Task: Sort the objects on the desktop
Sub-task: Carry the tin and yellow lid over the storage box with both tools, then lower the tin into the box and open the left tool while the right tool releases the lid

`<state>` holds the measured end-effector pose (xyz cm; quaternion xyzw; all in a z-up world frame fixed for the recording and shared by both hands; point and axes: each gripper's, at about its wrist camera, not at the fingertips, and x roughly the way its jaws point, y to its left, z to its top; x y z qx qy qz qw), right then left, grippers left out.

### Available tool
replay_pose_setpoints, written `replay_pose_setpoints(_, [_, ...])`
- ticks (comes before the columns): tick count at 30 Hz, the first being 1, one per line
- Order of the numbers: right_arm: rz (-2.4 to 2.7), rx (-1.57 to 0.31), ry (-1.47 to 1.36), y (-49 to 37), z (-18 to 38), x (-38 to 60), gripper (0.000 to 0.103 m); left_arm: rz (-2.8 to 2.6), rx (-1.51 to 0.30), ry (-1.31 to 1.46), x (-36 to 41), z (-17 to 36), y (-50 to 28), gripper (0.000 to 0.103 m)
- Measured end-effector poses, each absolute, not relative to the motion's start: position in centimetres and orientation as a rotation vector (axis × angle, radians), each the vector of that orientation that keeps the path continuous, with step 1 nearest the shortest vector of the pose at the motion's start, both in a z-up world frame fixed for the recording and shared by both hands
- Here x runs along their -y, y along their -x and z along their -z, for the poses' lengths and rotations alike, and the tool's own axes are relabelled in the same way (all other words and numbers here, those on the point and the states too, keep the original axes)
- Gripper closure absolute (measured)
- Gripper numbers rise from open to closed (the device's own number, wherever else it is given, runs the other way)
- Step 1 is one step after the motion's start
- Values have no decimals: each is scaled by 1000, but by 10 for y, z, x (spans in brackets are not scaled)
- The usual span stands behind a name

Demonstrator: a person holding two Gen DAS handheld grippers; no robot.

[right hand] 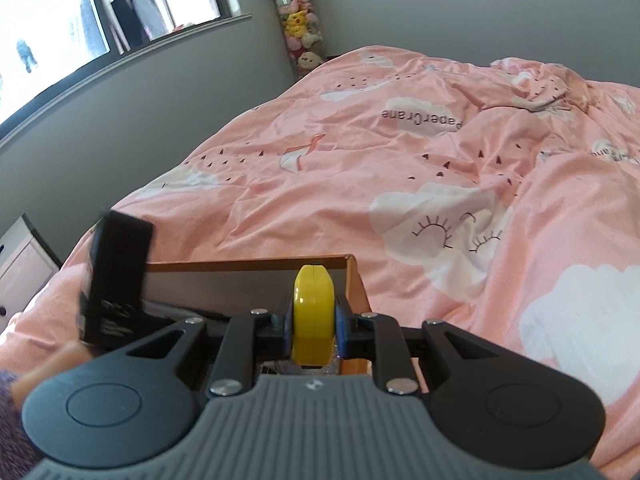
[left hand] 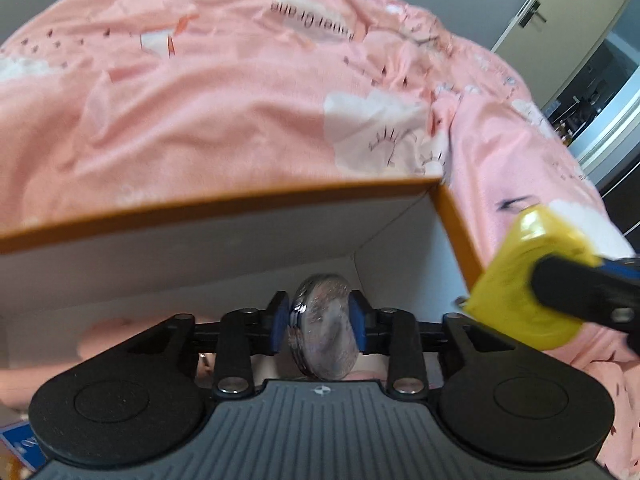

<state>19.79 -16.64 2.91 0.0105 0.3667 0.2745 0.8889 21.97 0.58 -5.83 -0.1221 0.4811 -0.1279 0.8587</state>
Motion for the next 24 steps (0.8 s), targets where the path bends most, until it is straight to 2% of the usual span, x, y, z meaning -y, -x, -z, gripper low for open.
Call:
replay_pose_setpoints(10, [-674,-861,82,-213,-14,127,82,212,-846,176,-35,5,-174,65])
replay_pose_setpoints(12, [-685,-899,86,-218,-5,117,82,191,-803,148,-38,-2,-163,63])
replay_pose_setpoints(14, [-671,-945,88,-226,6,108,82,179,-782,141,-41,-7,-155,55])
replay_pose_setpoints(24, [-583,-1061,201,-240,43,72,81,173,-871,150,-51,11,-145,55])
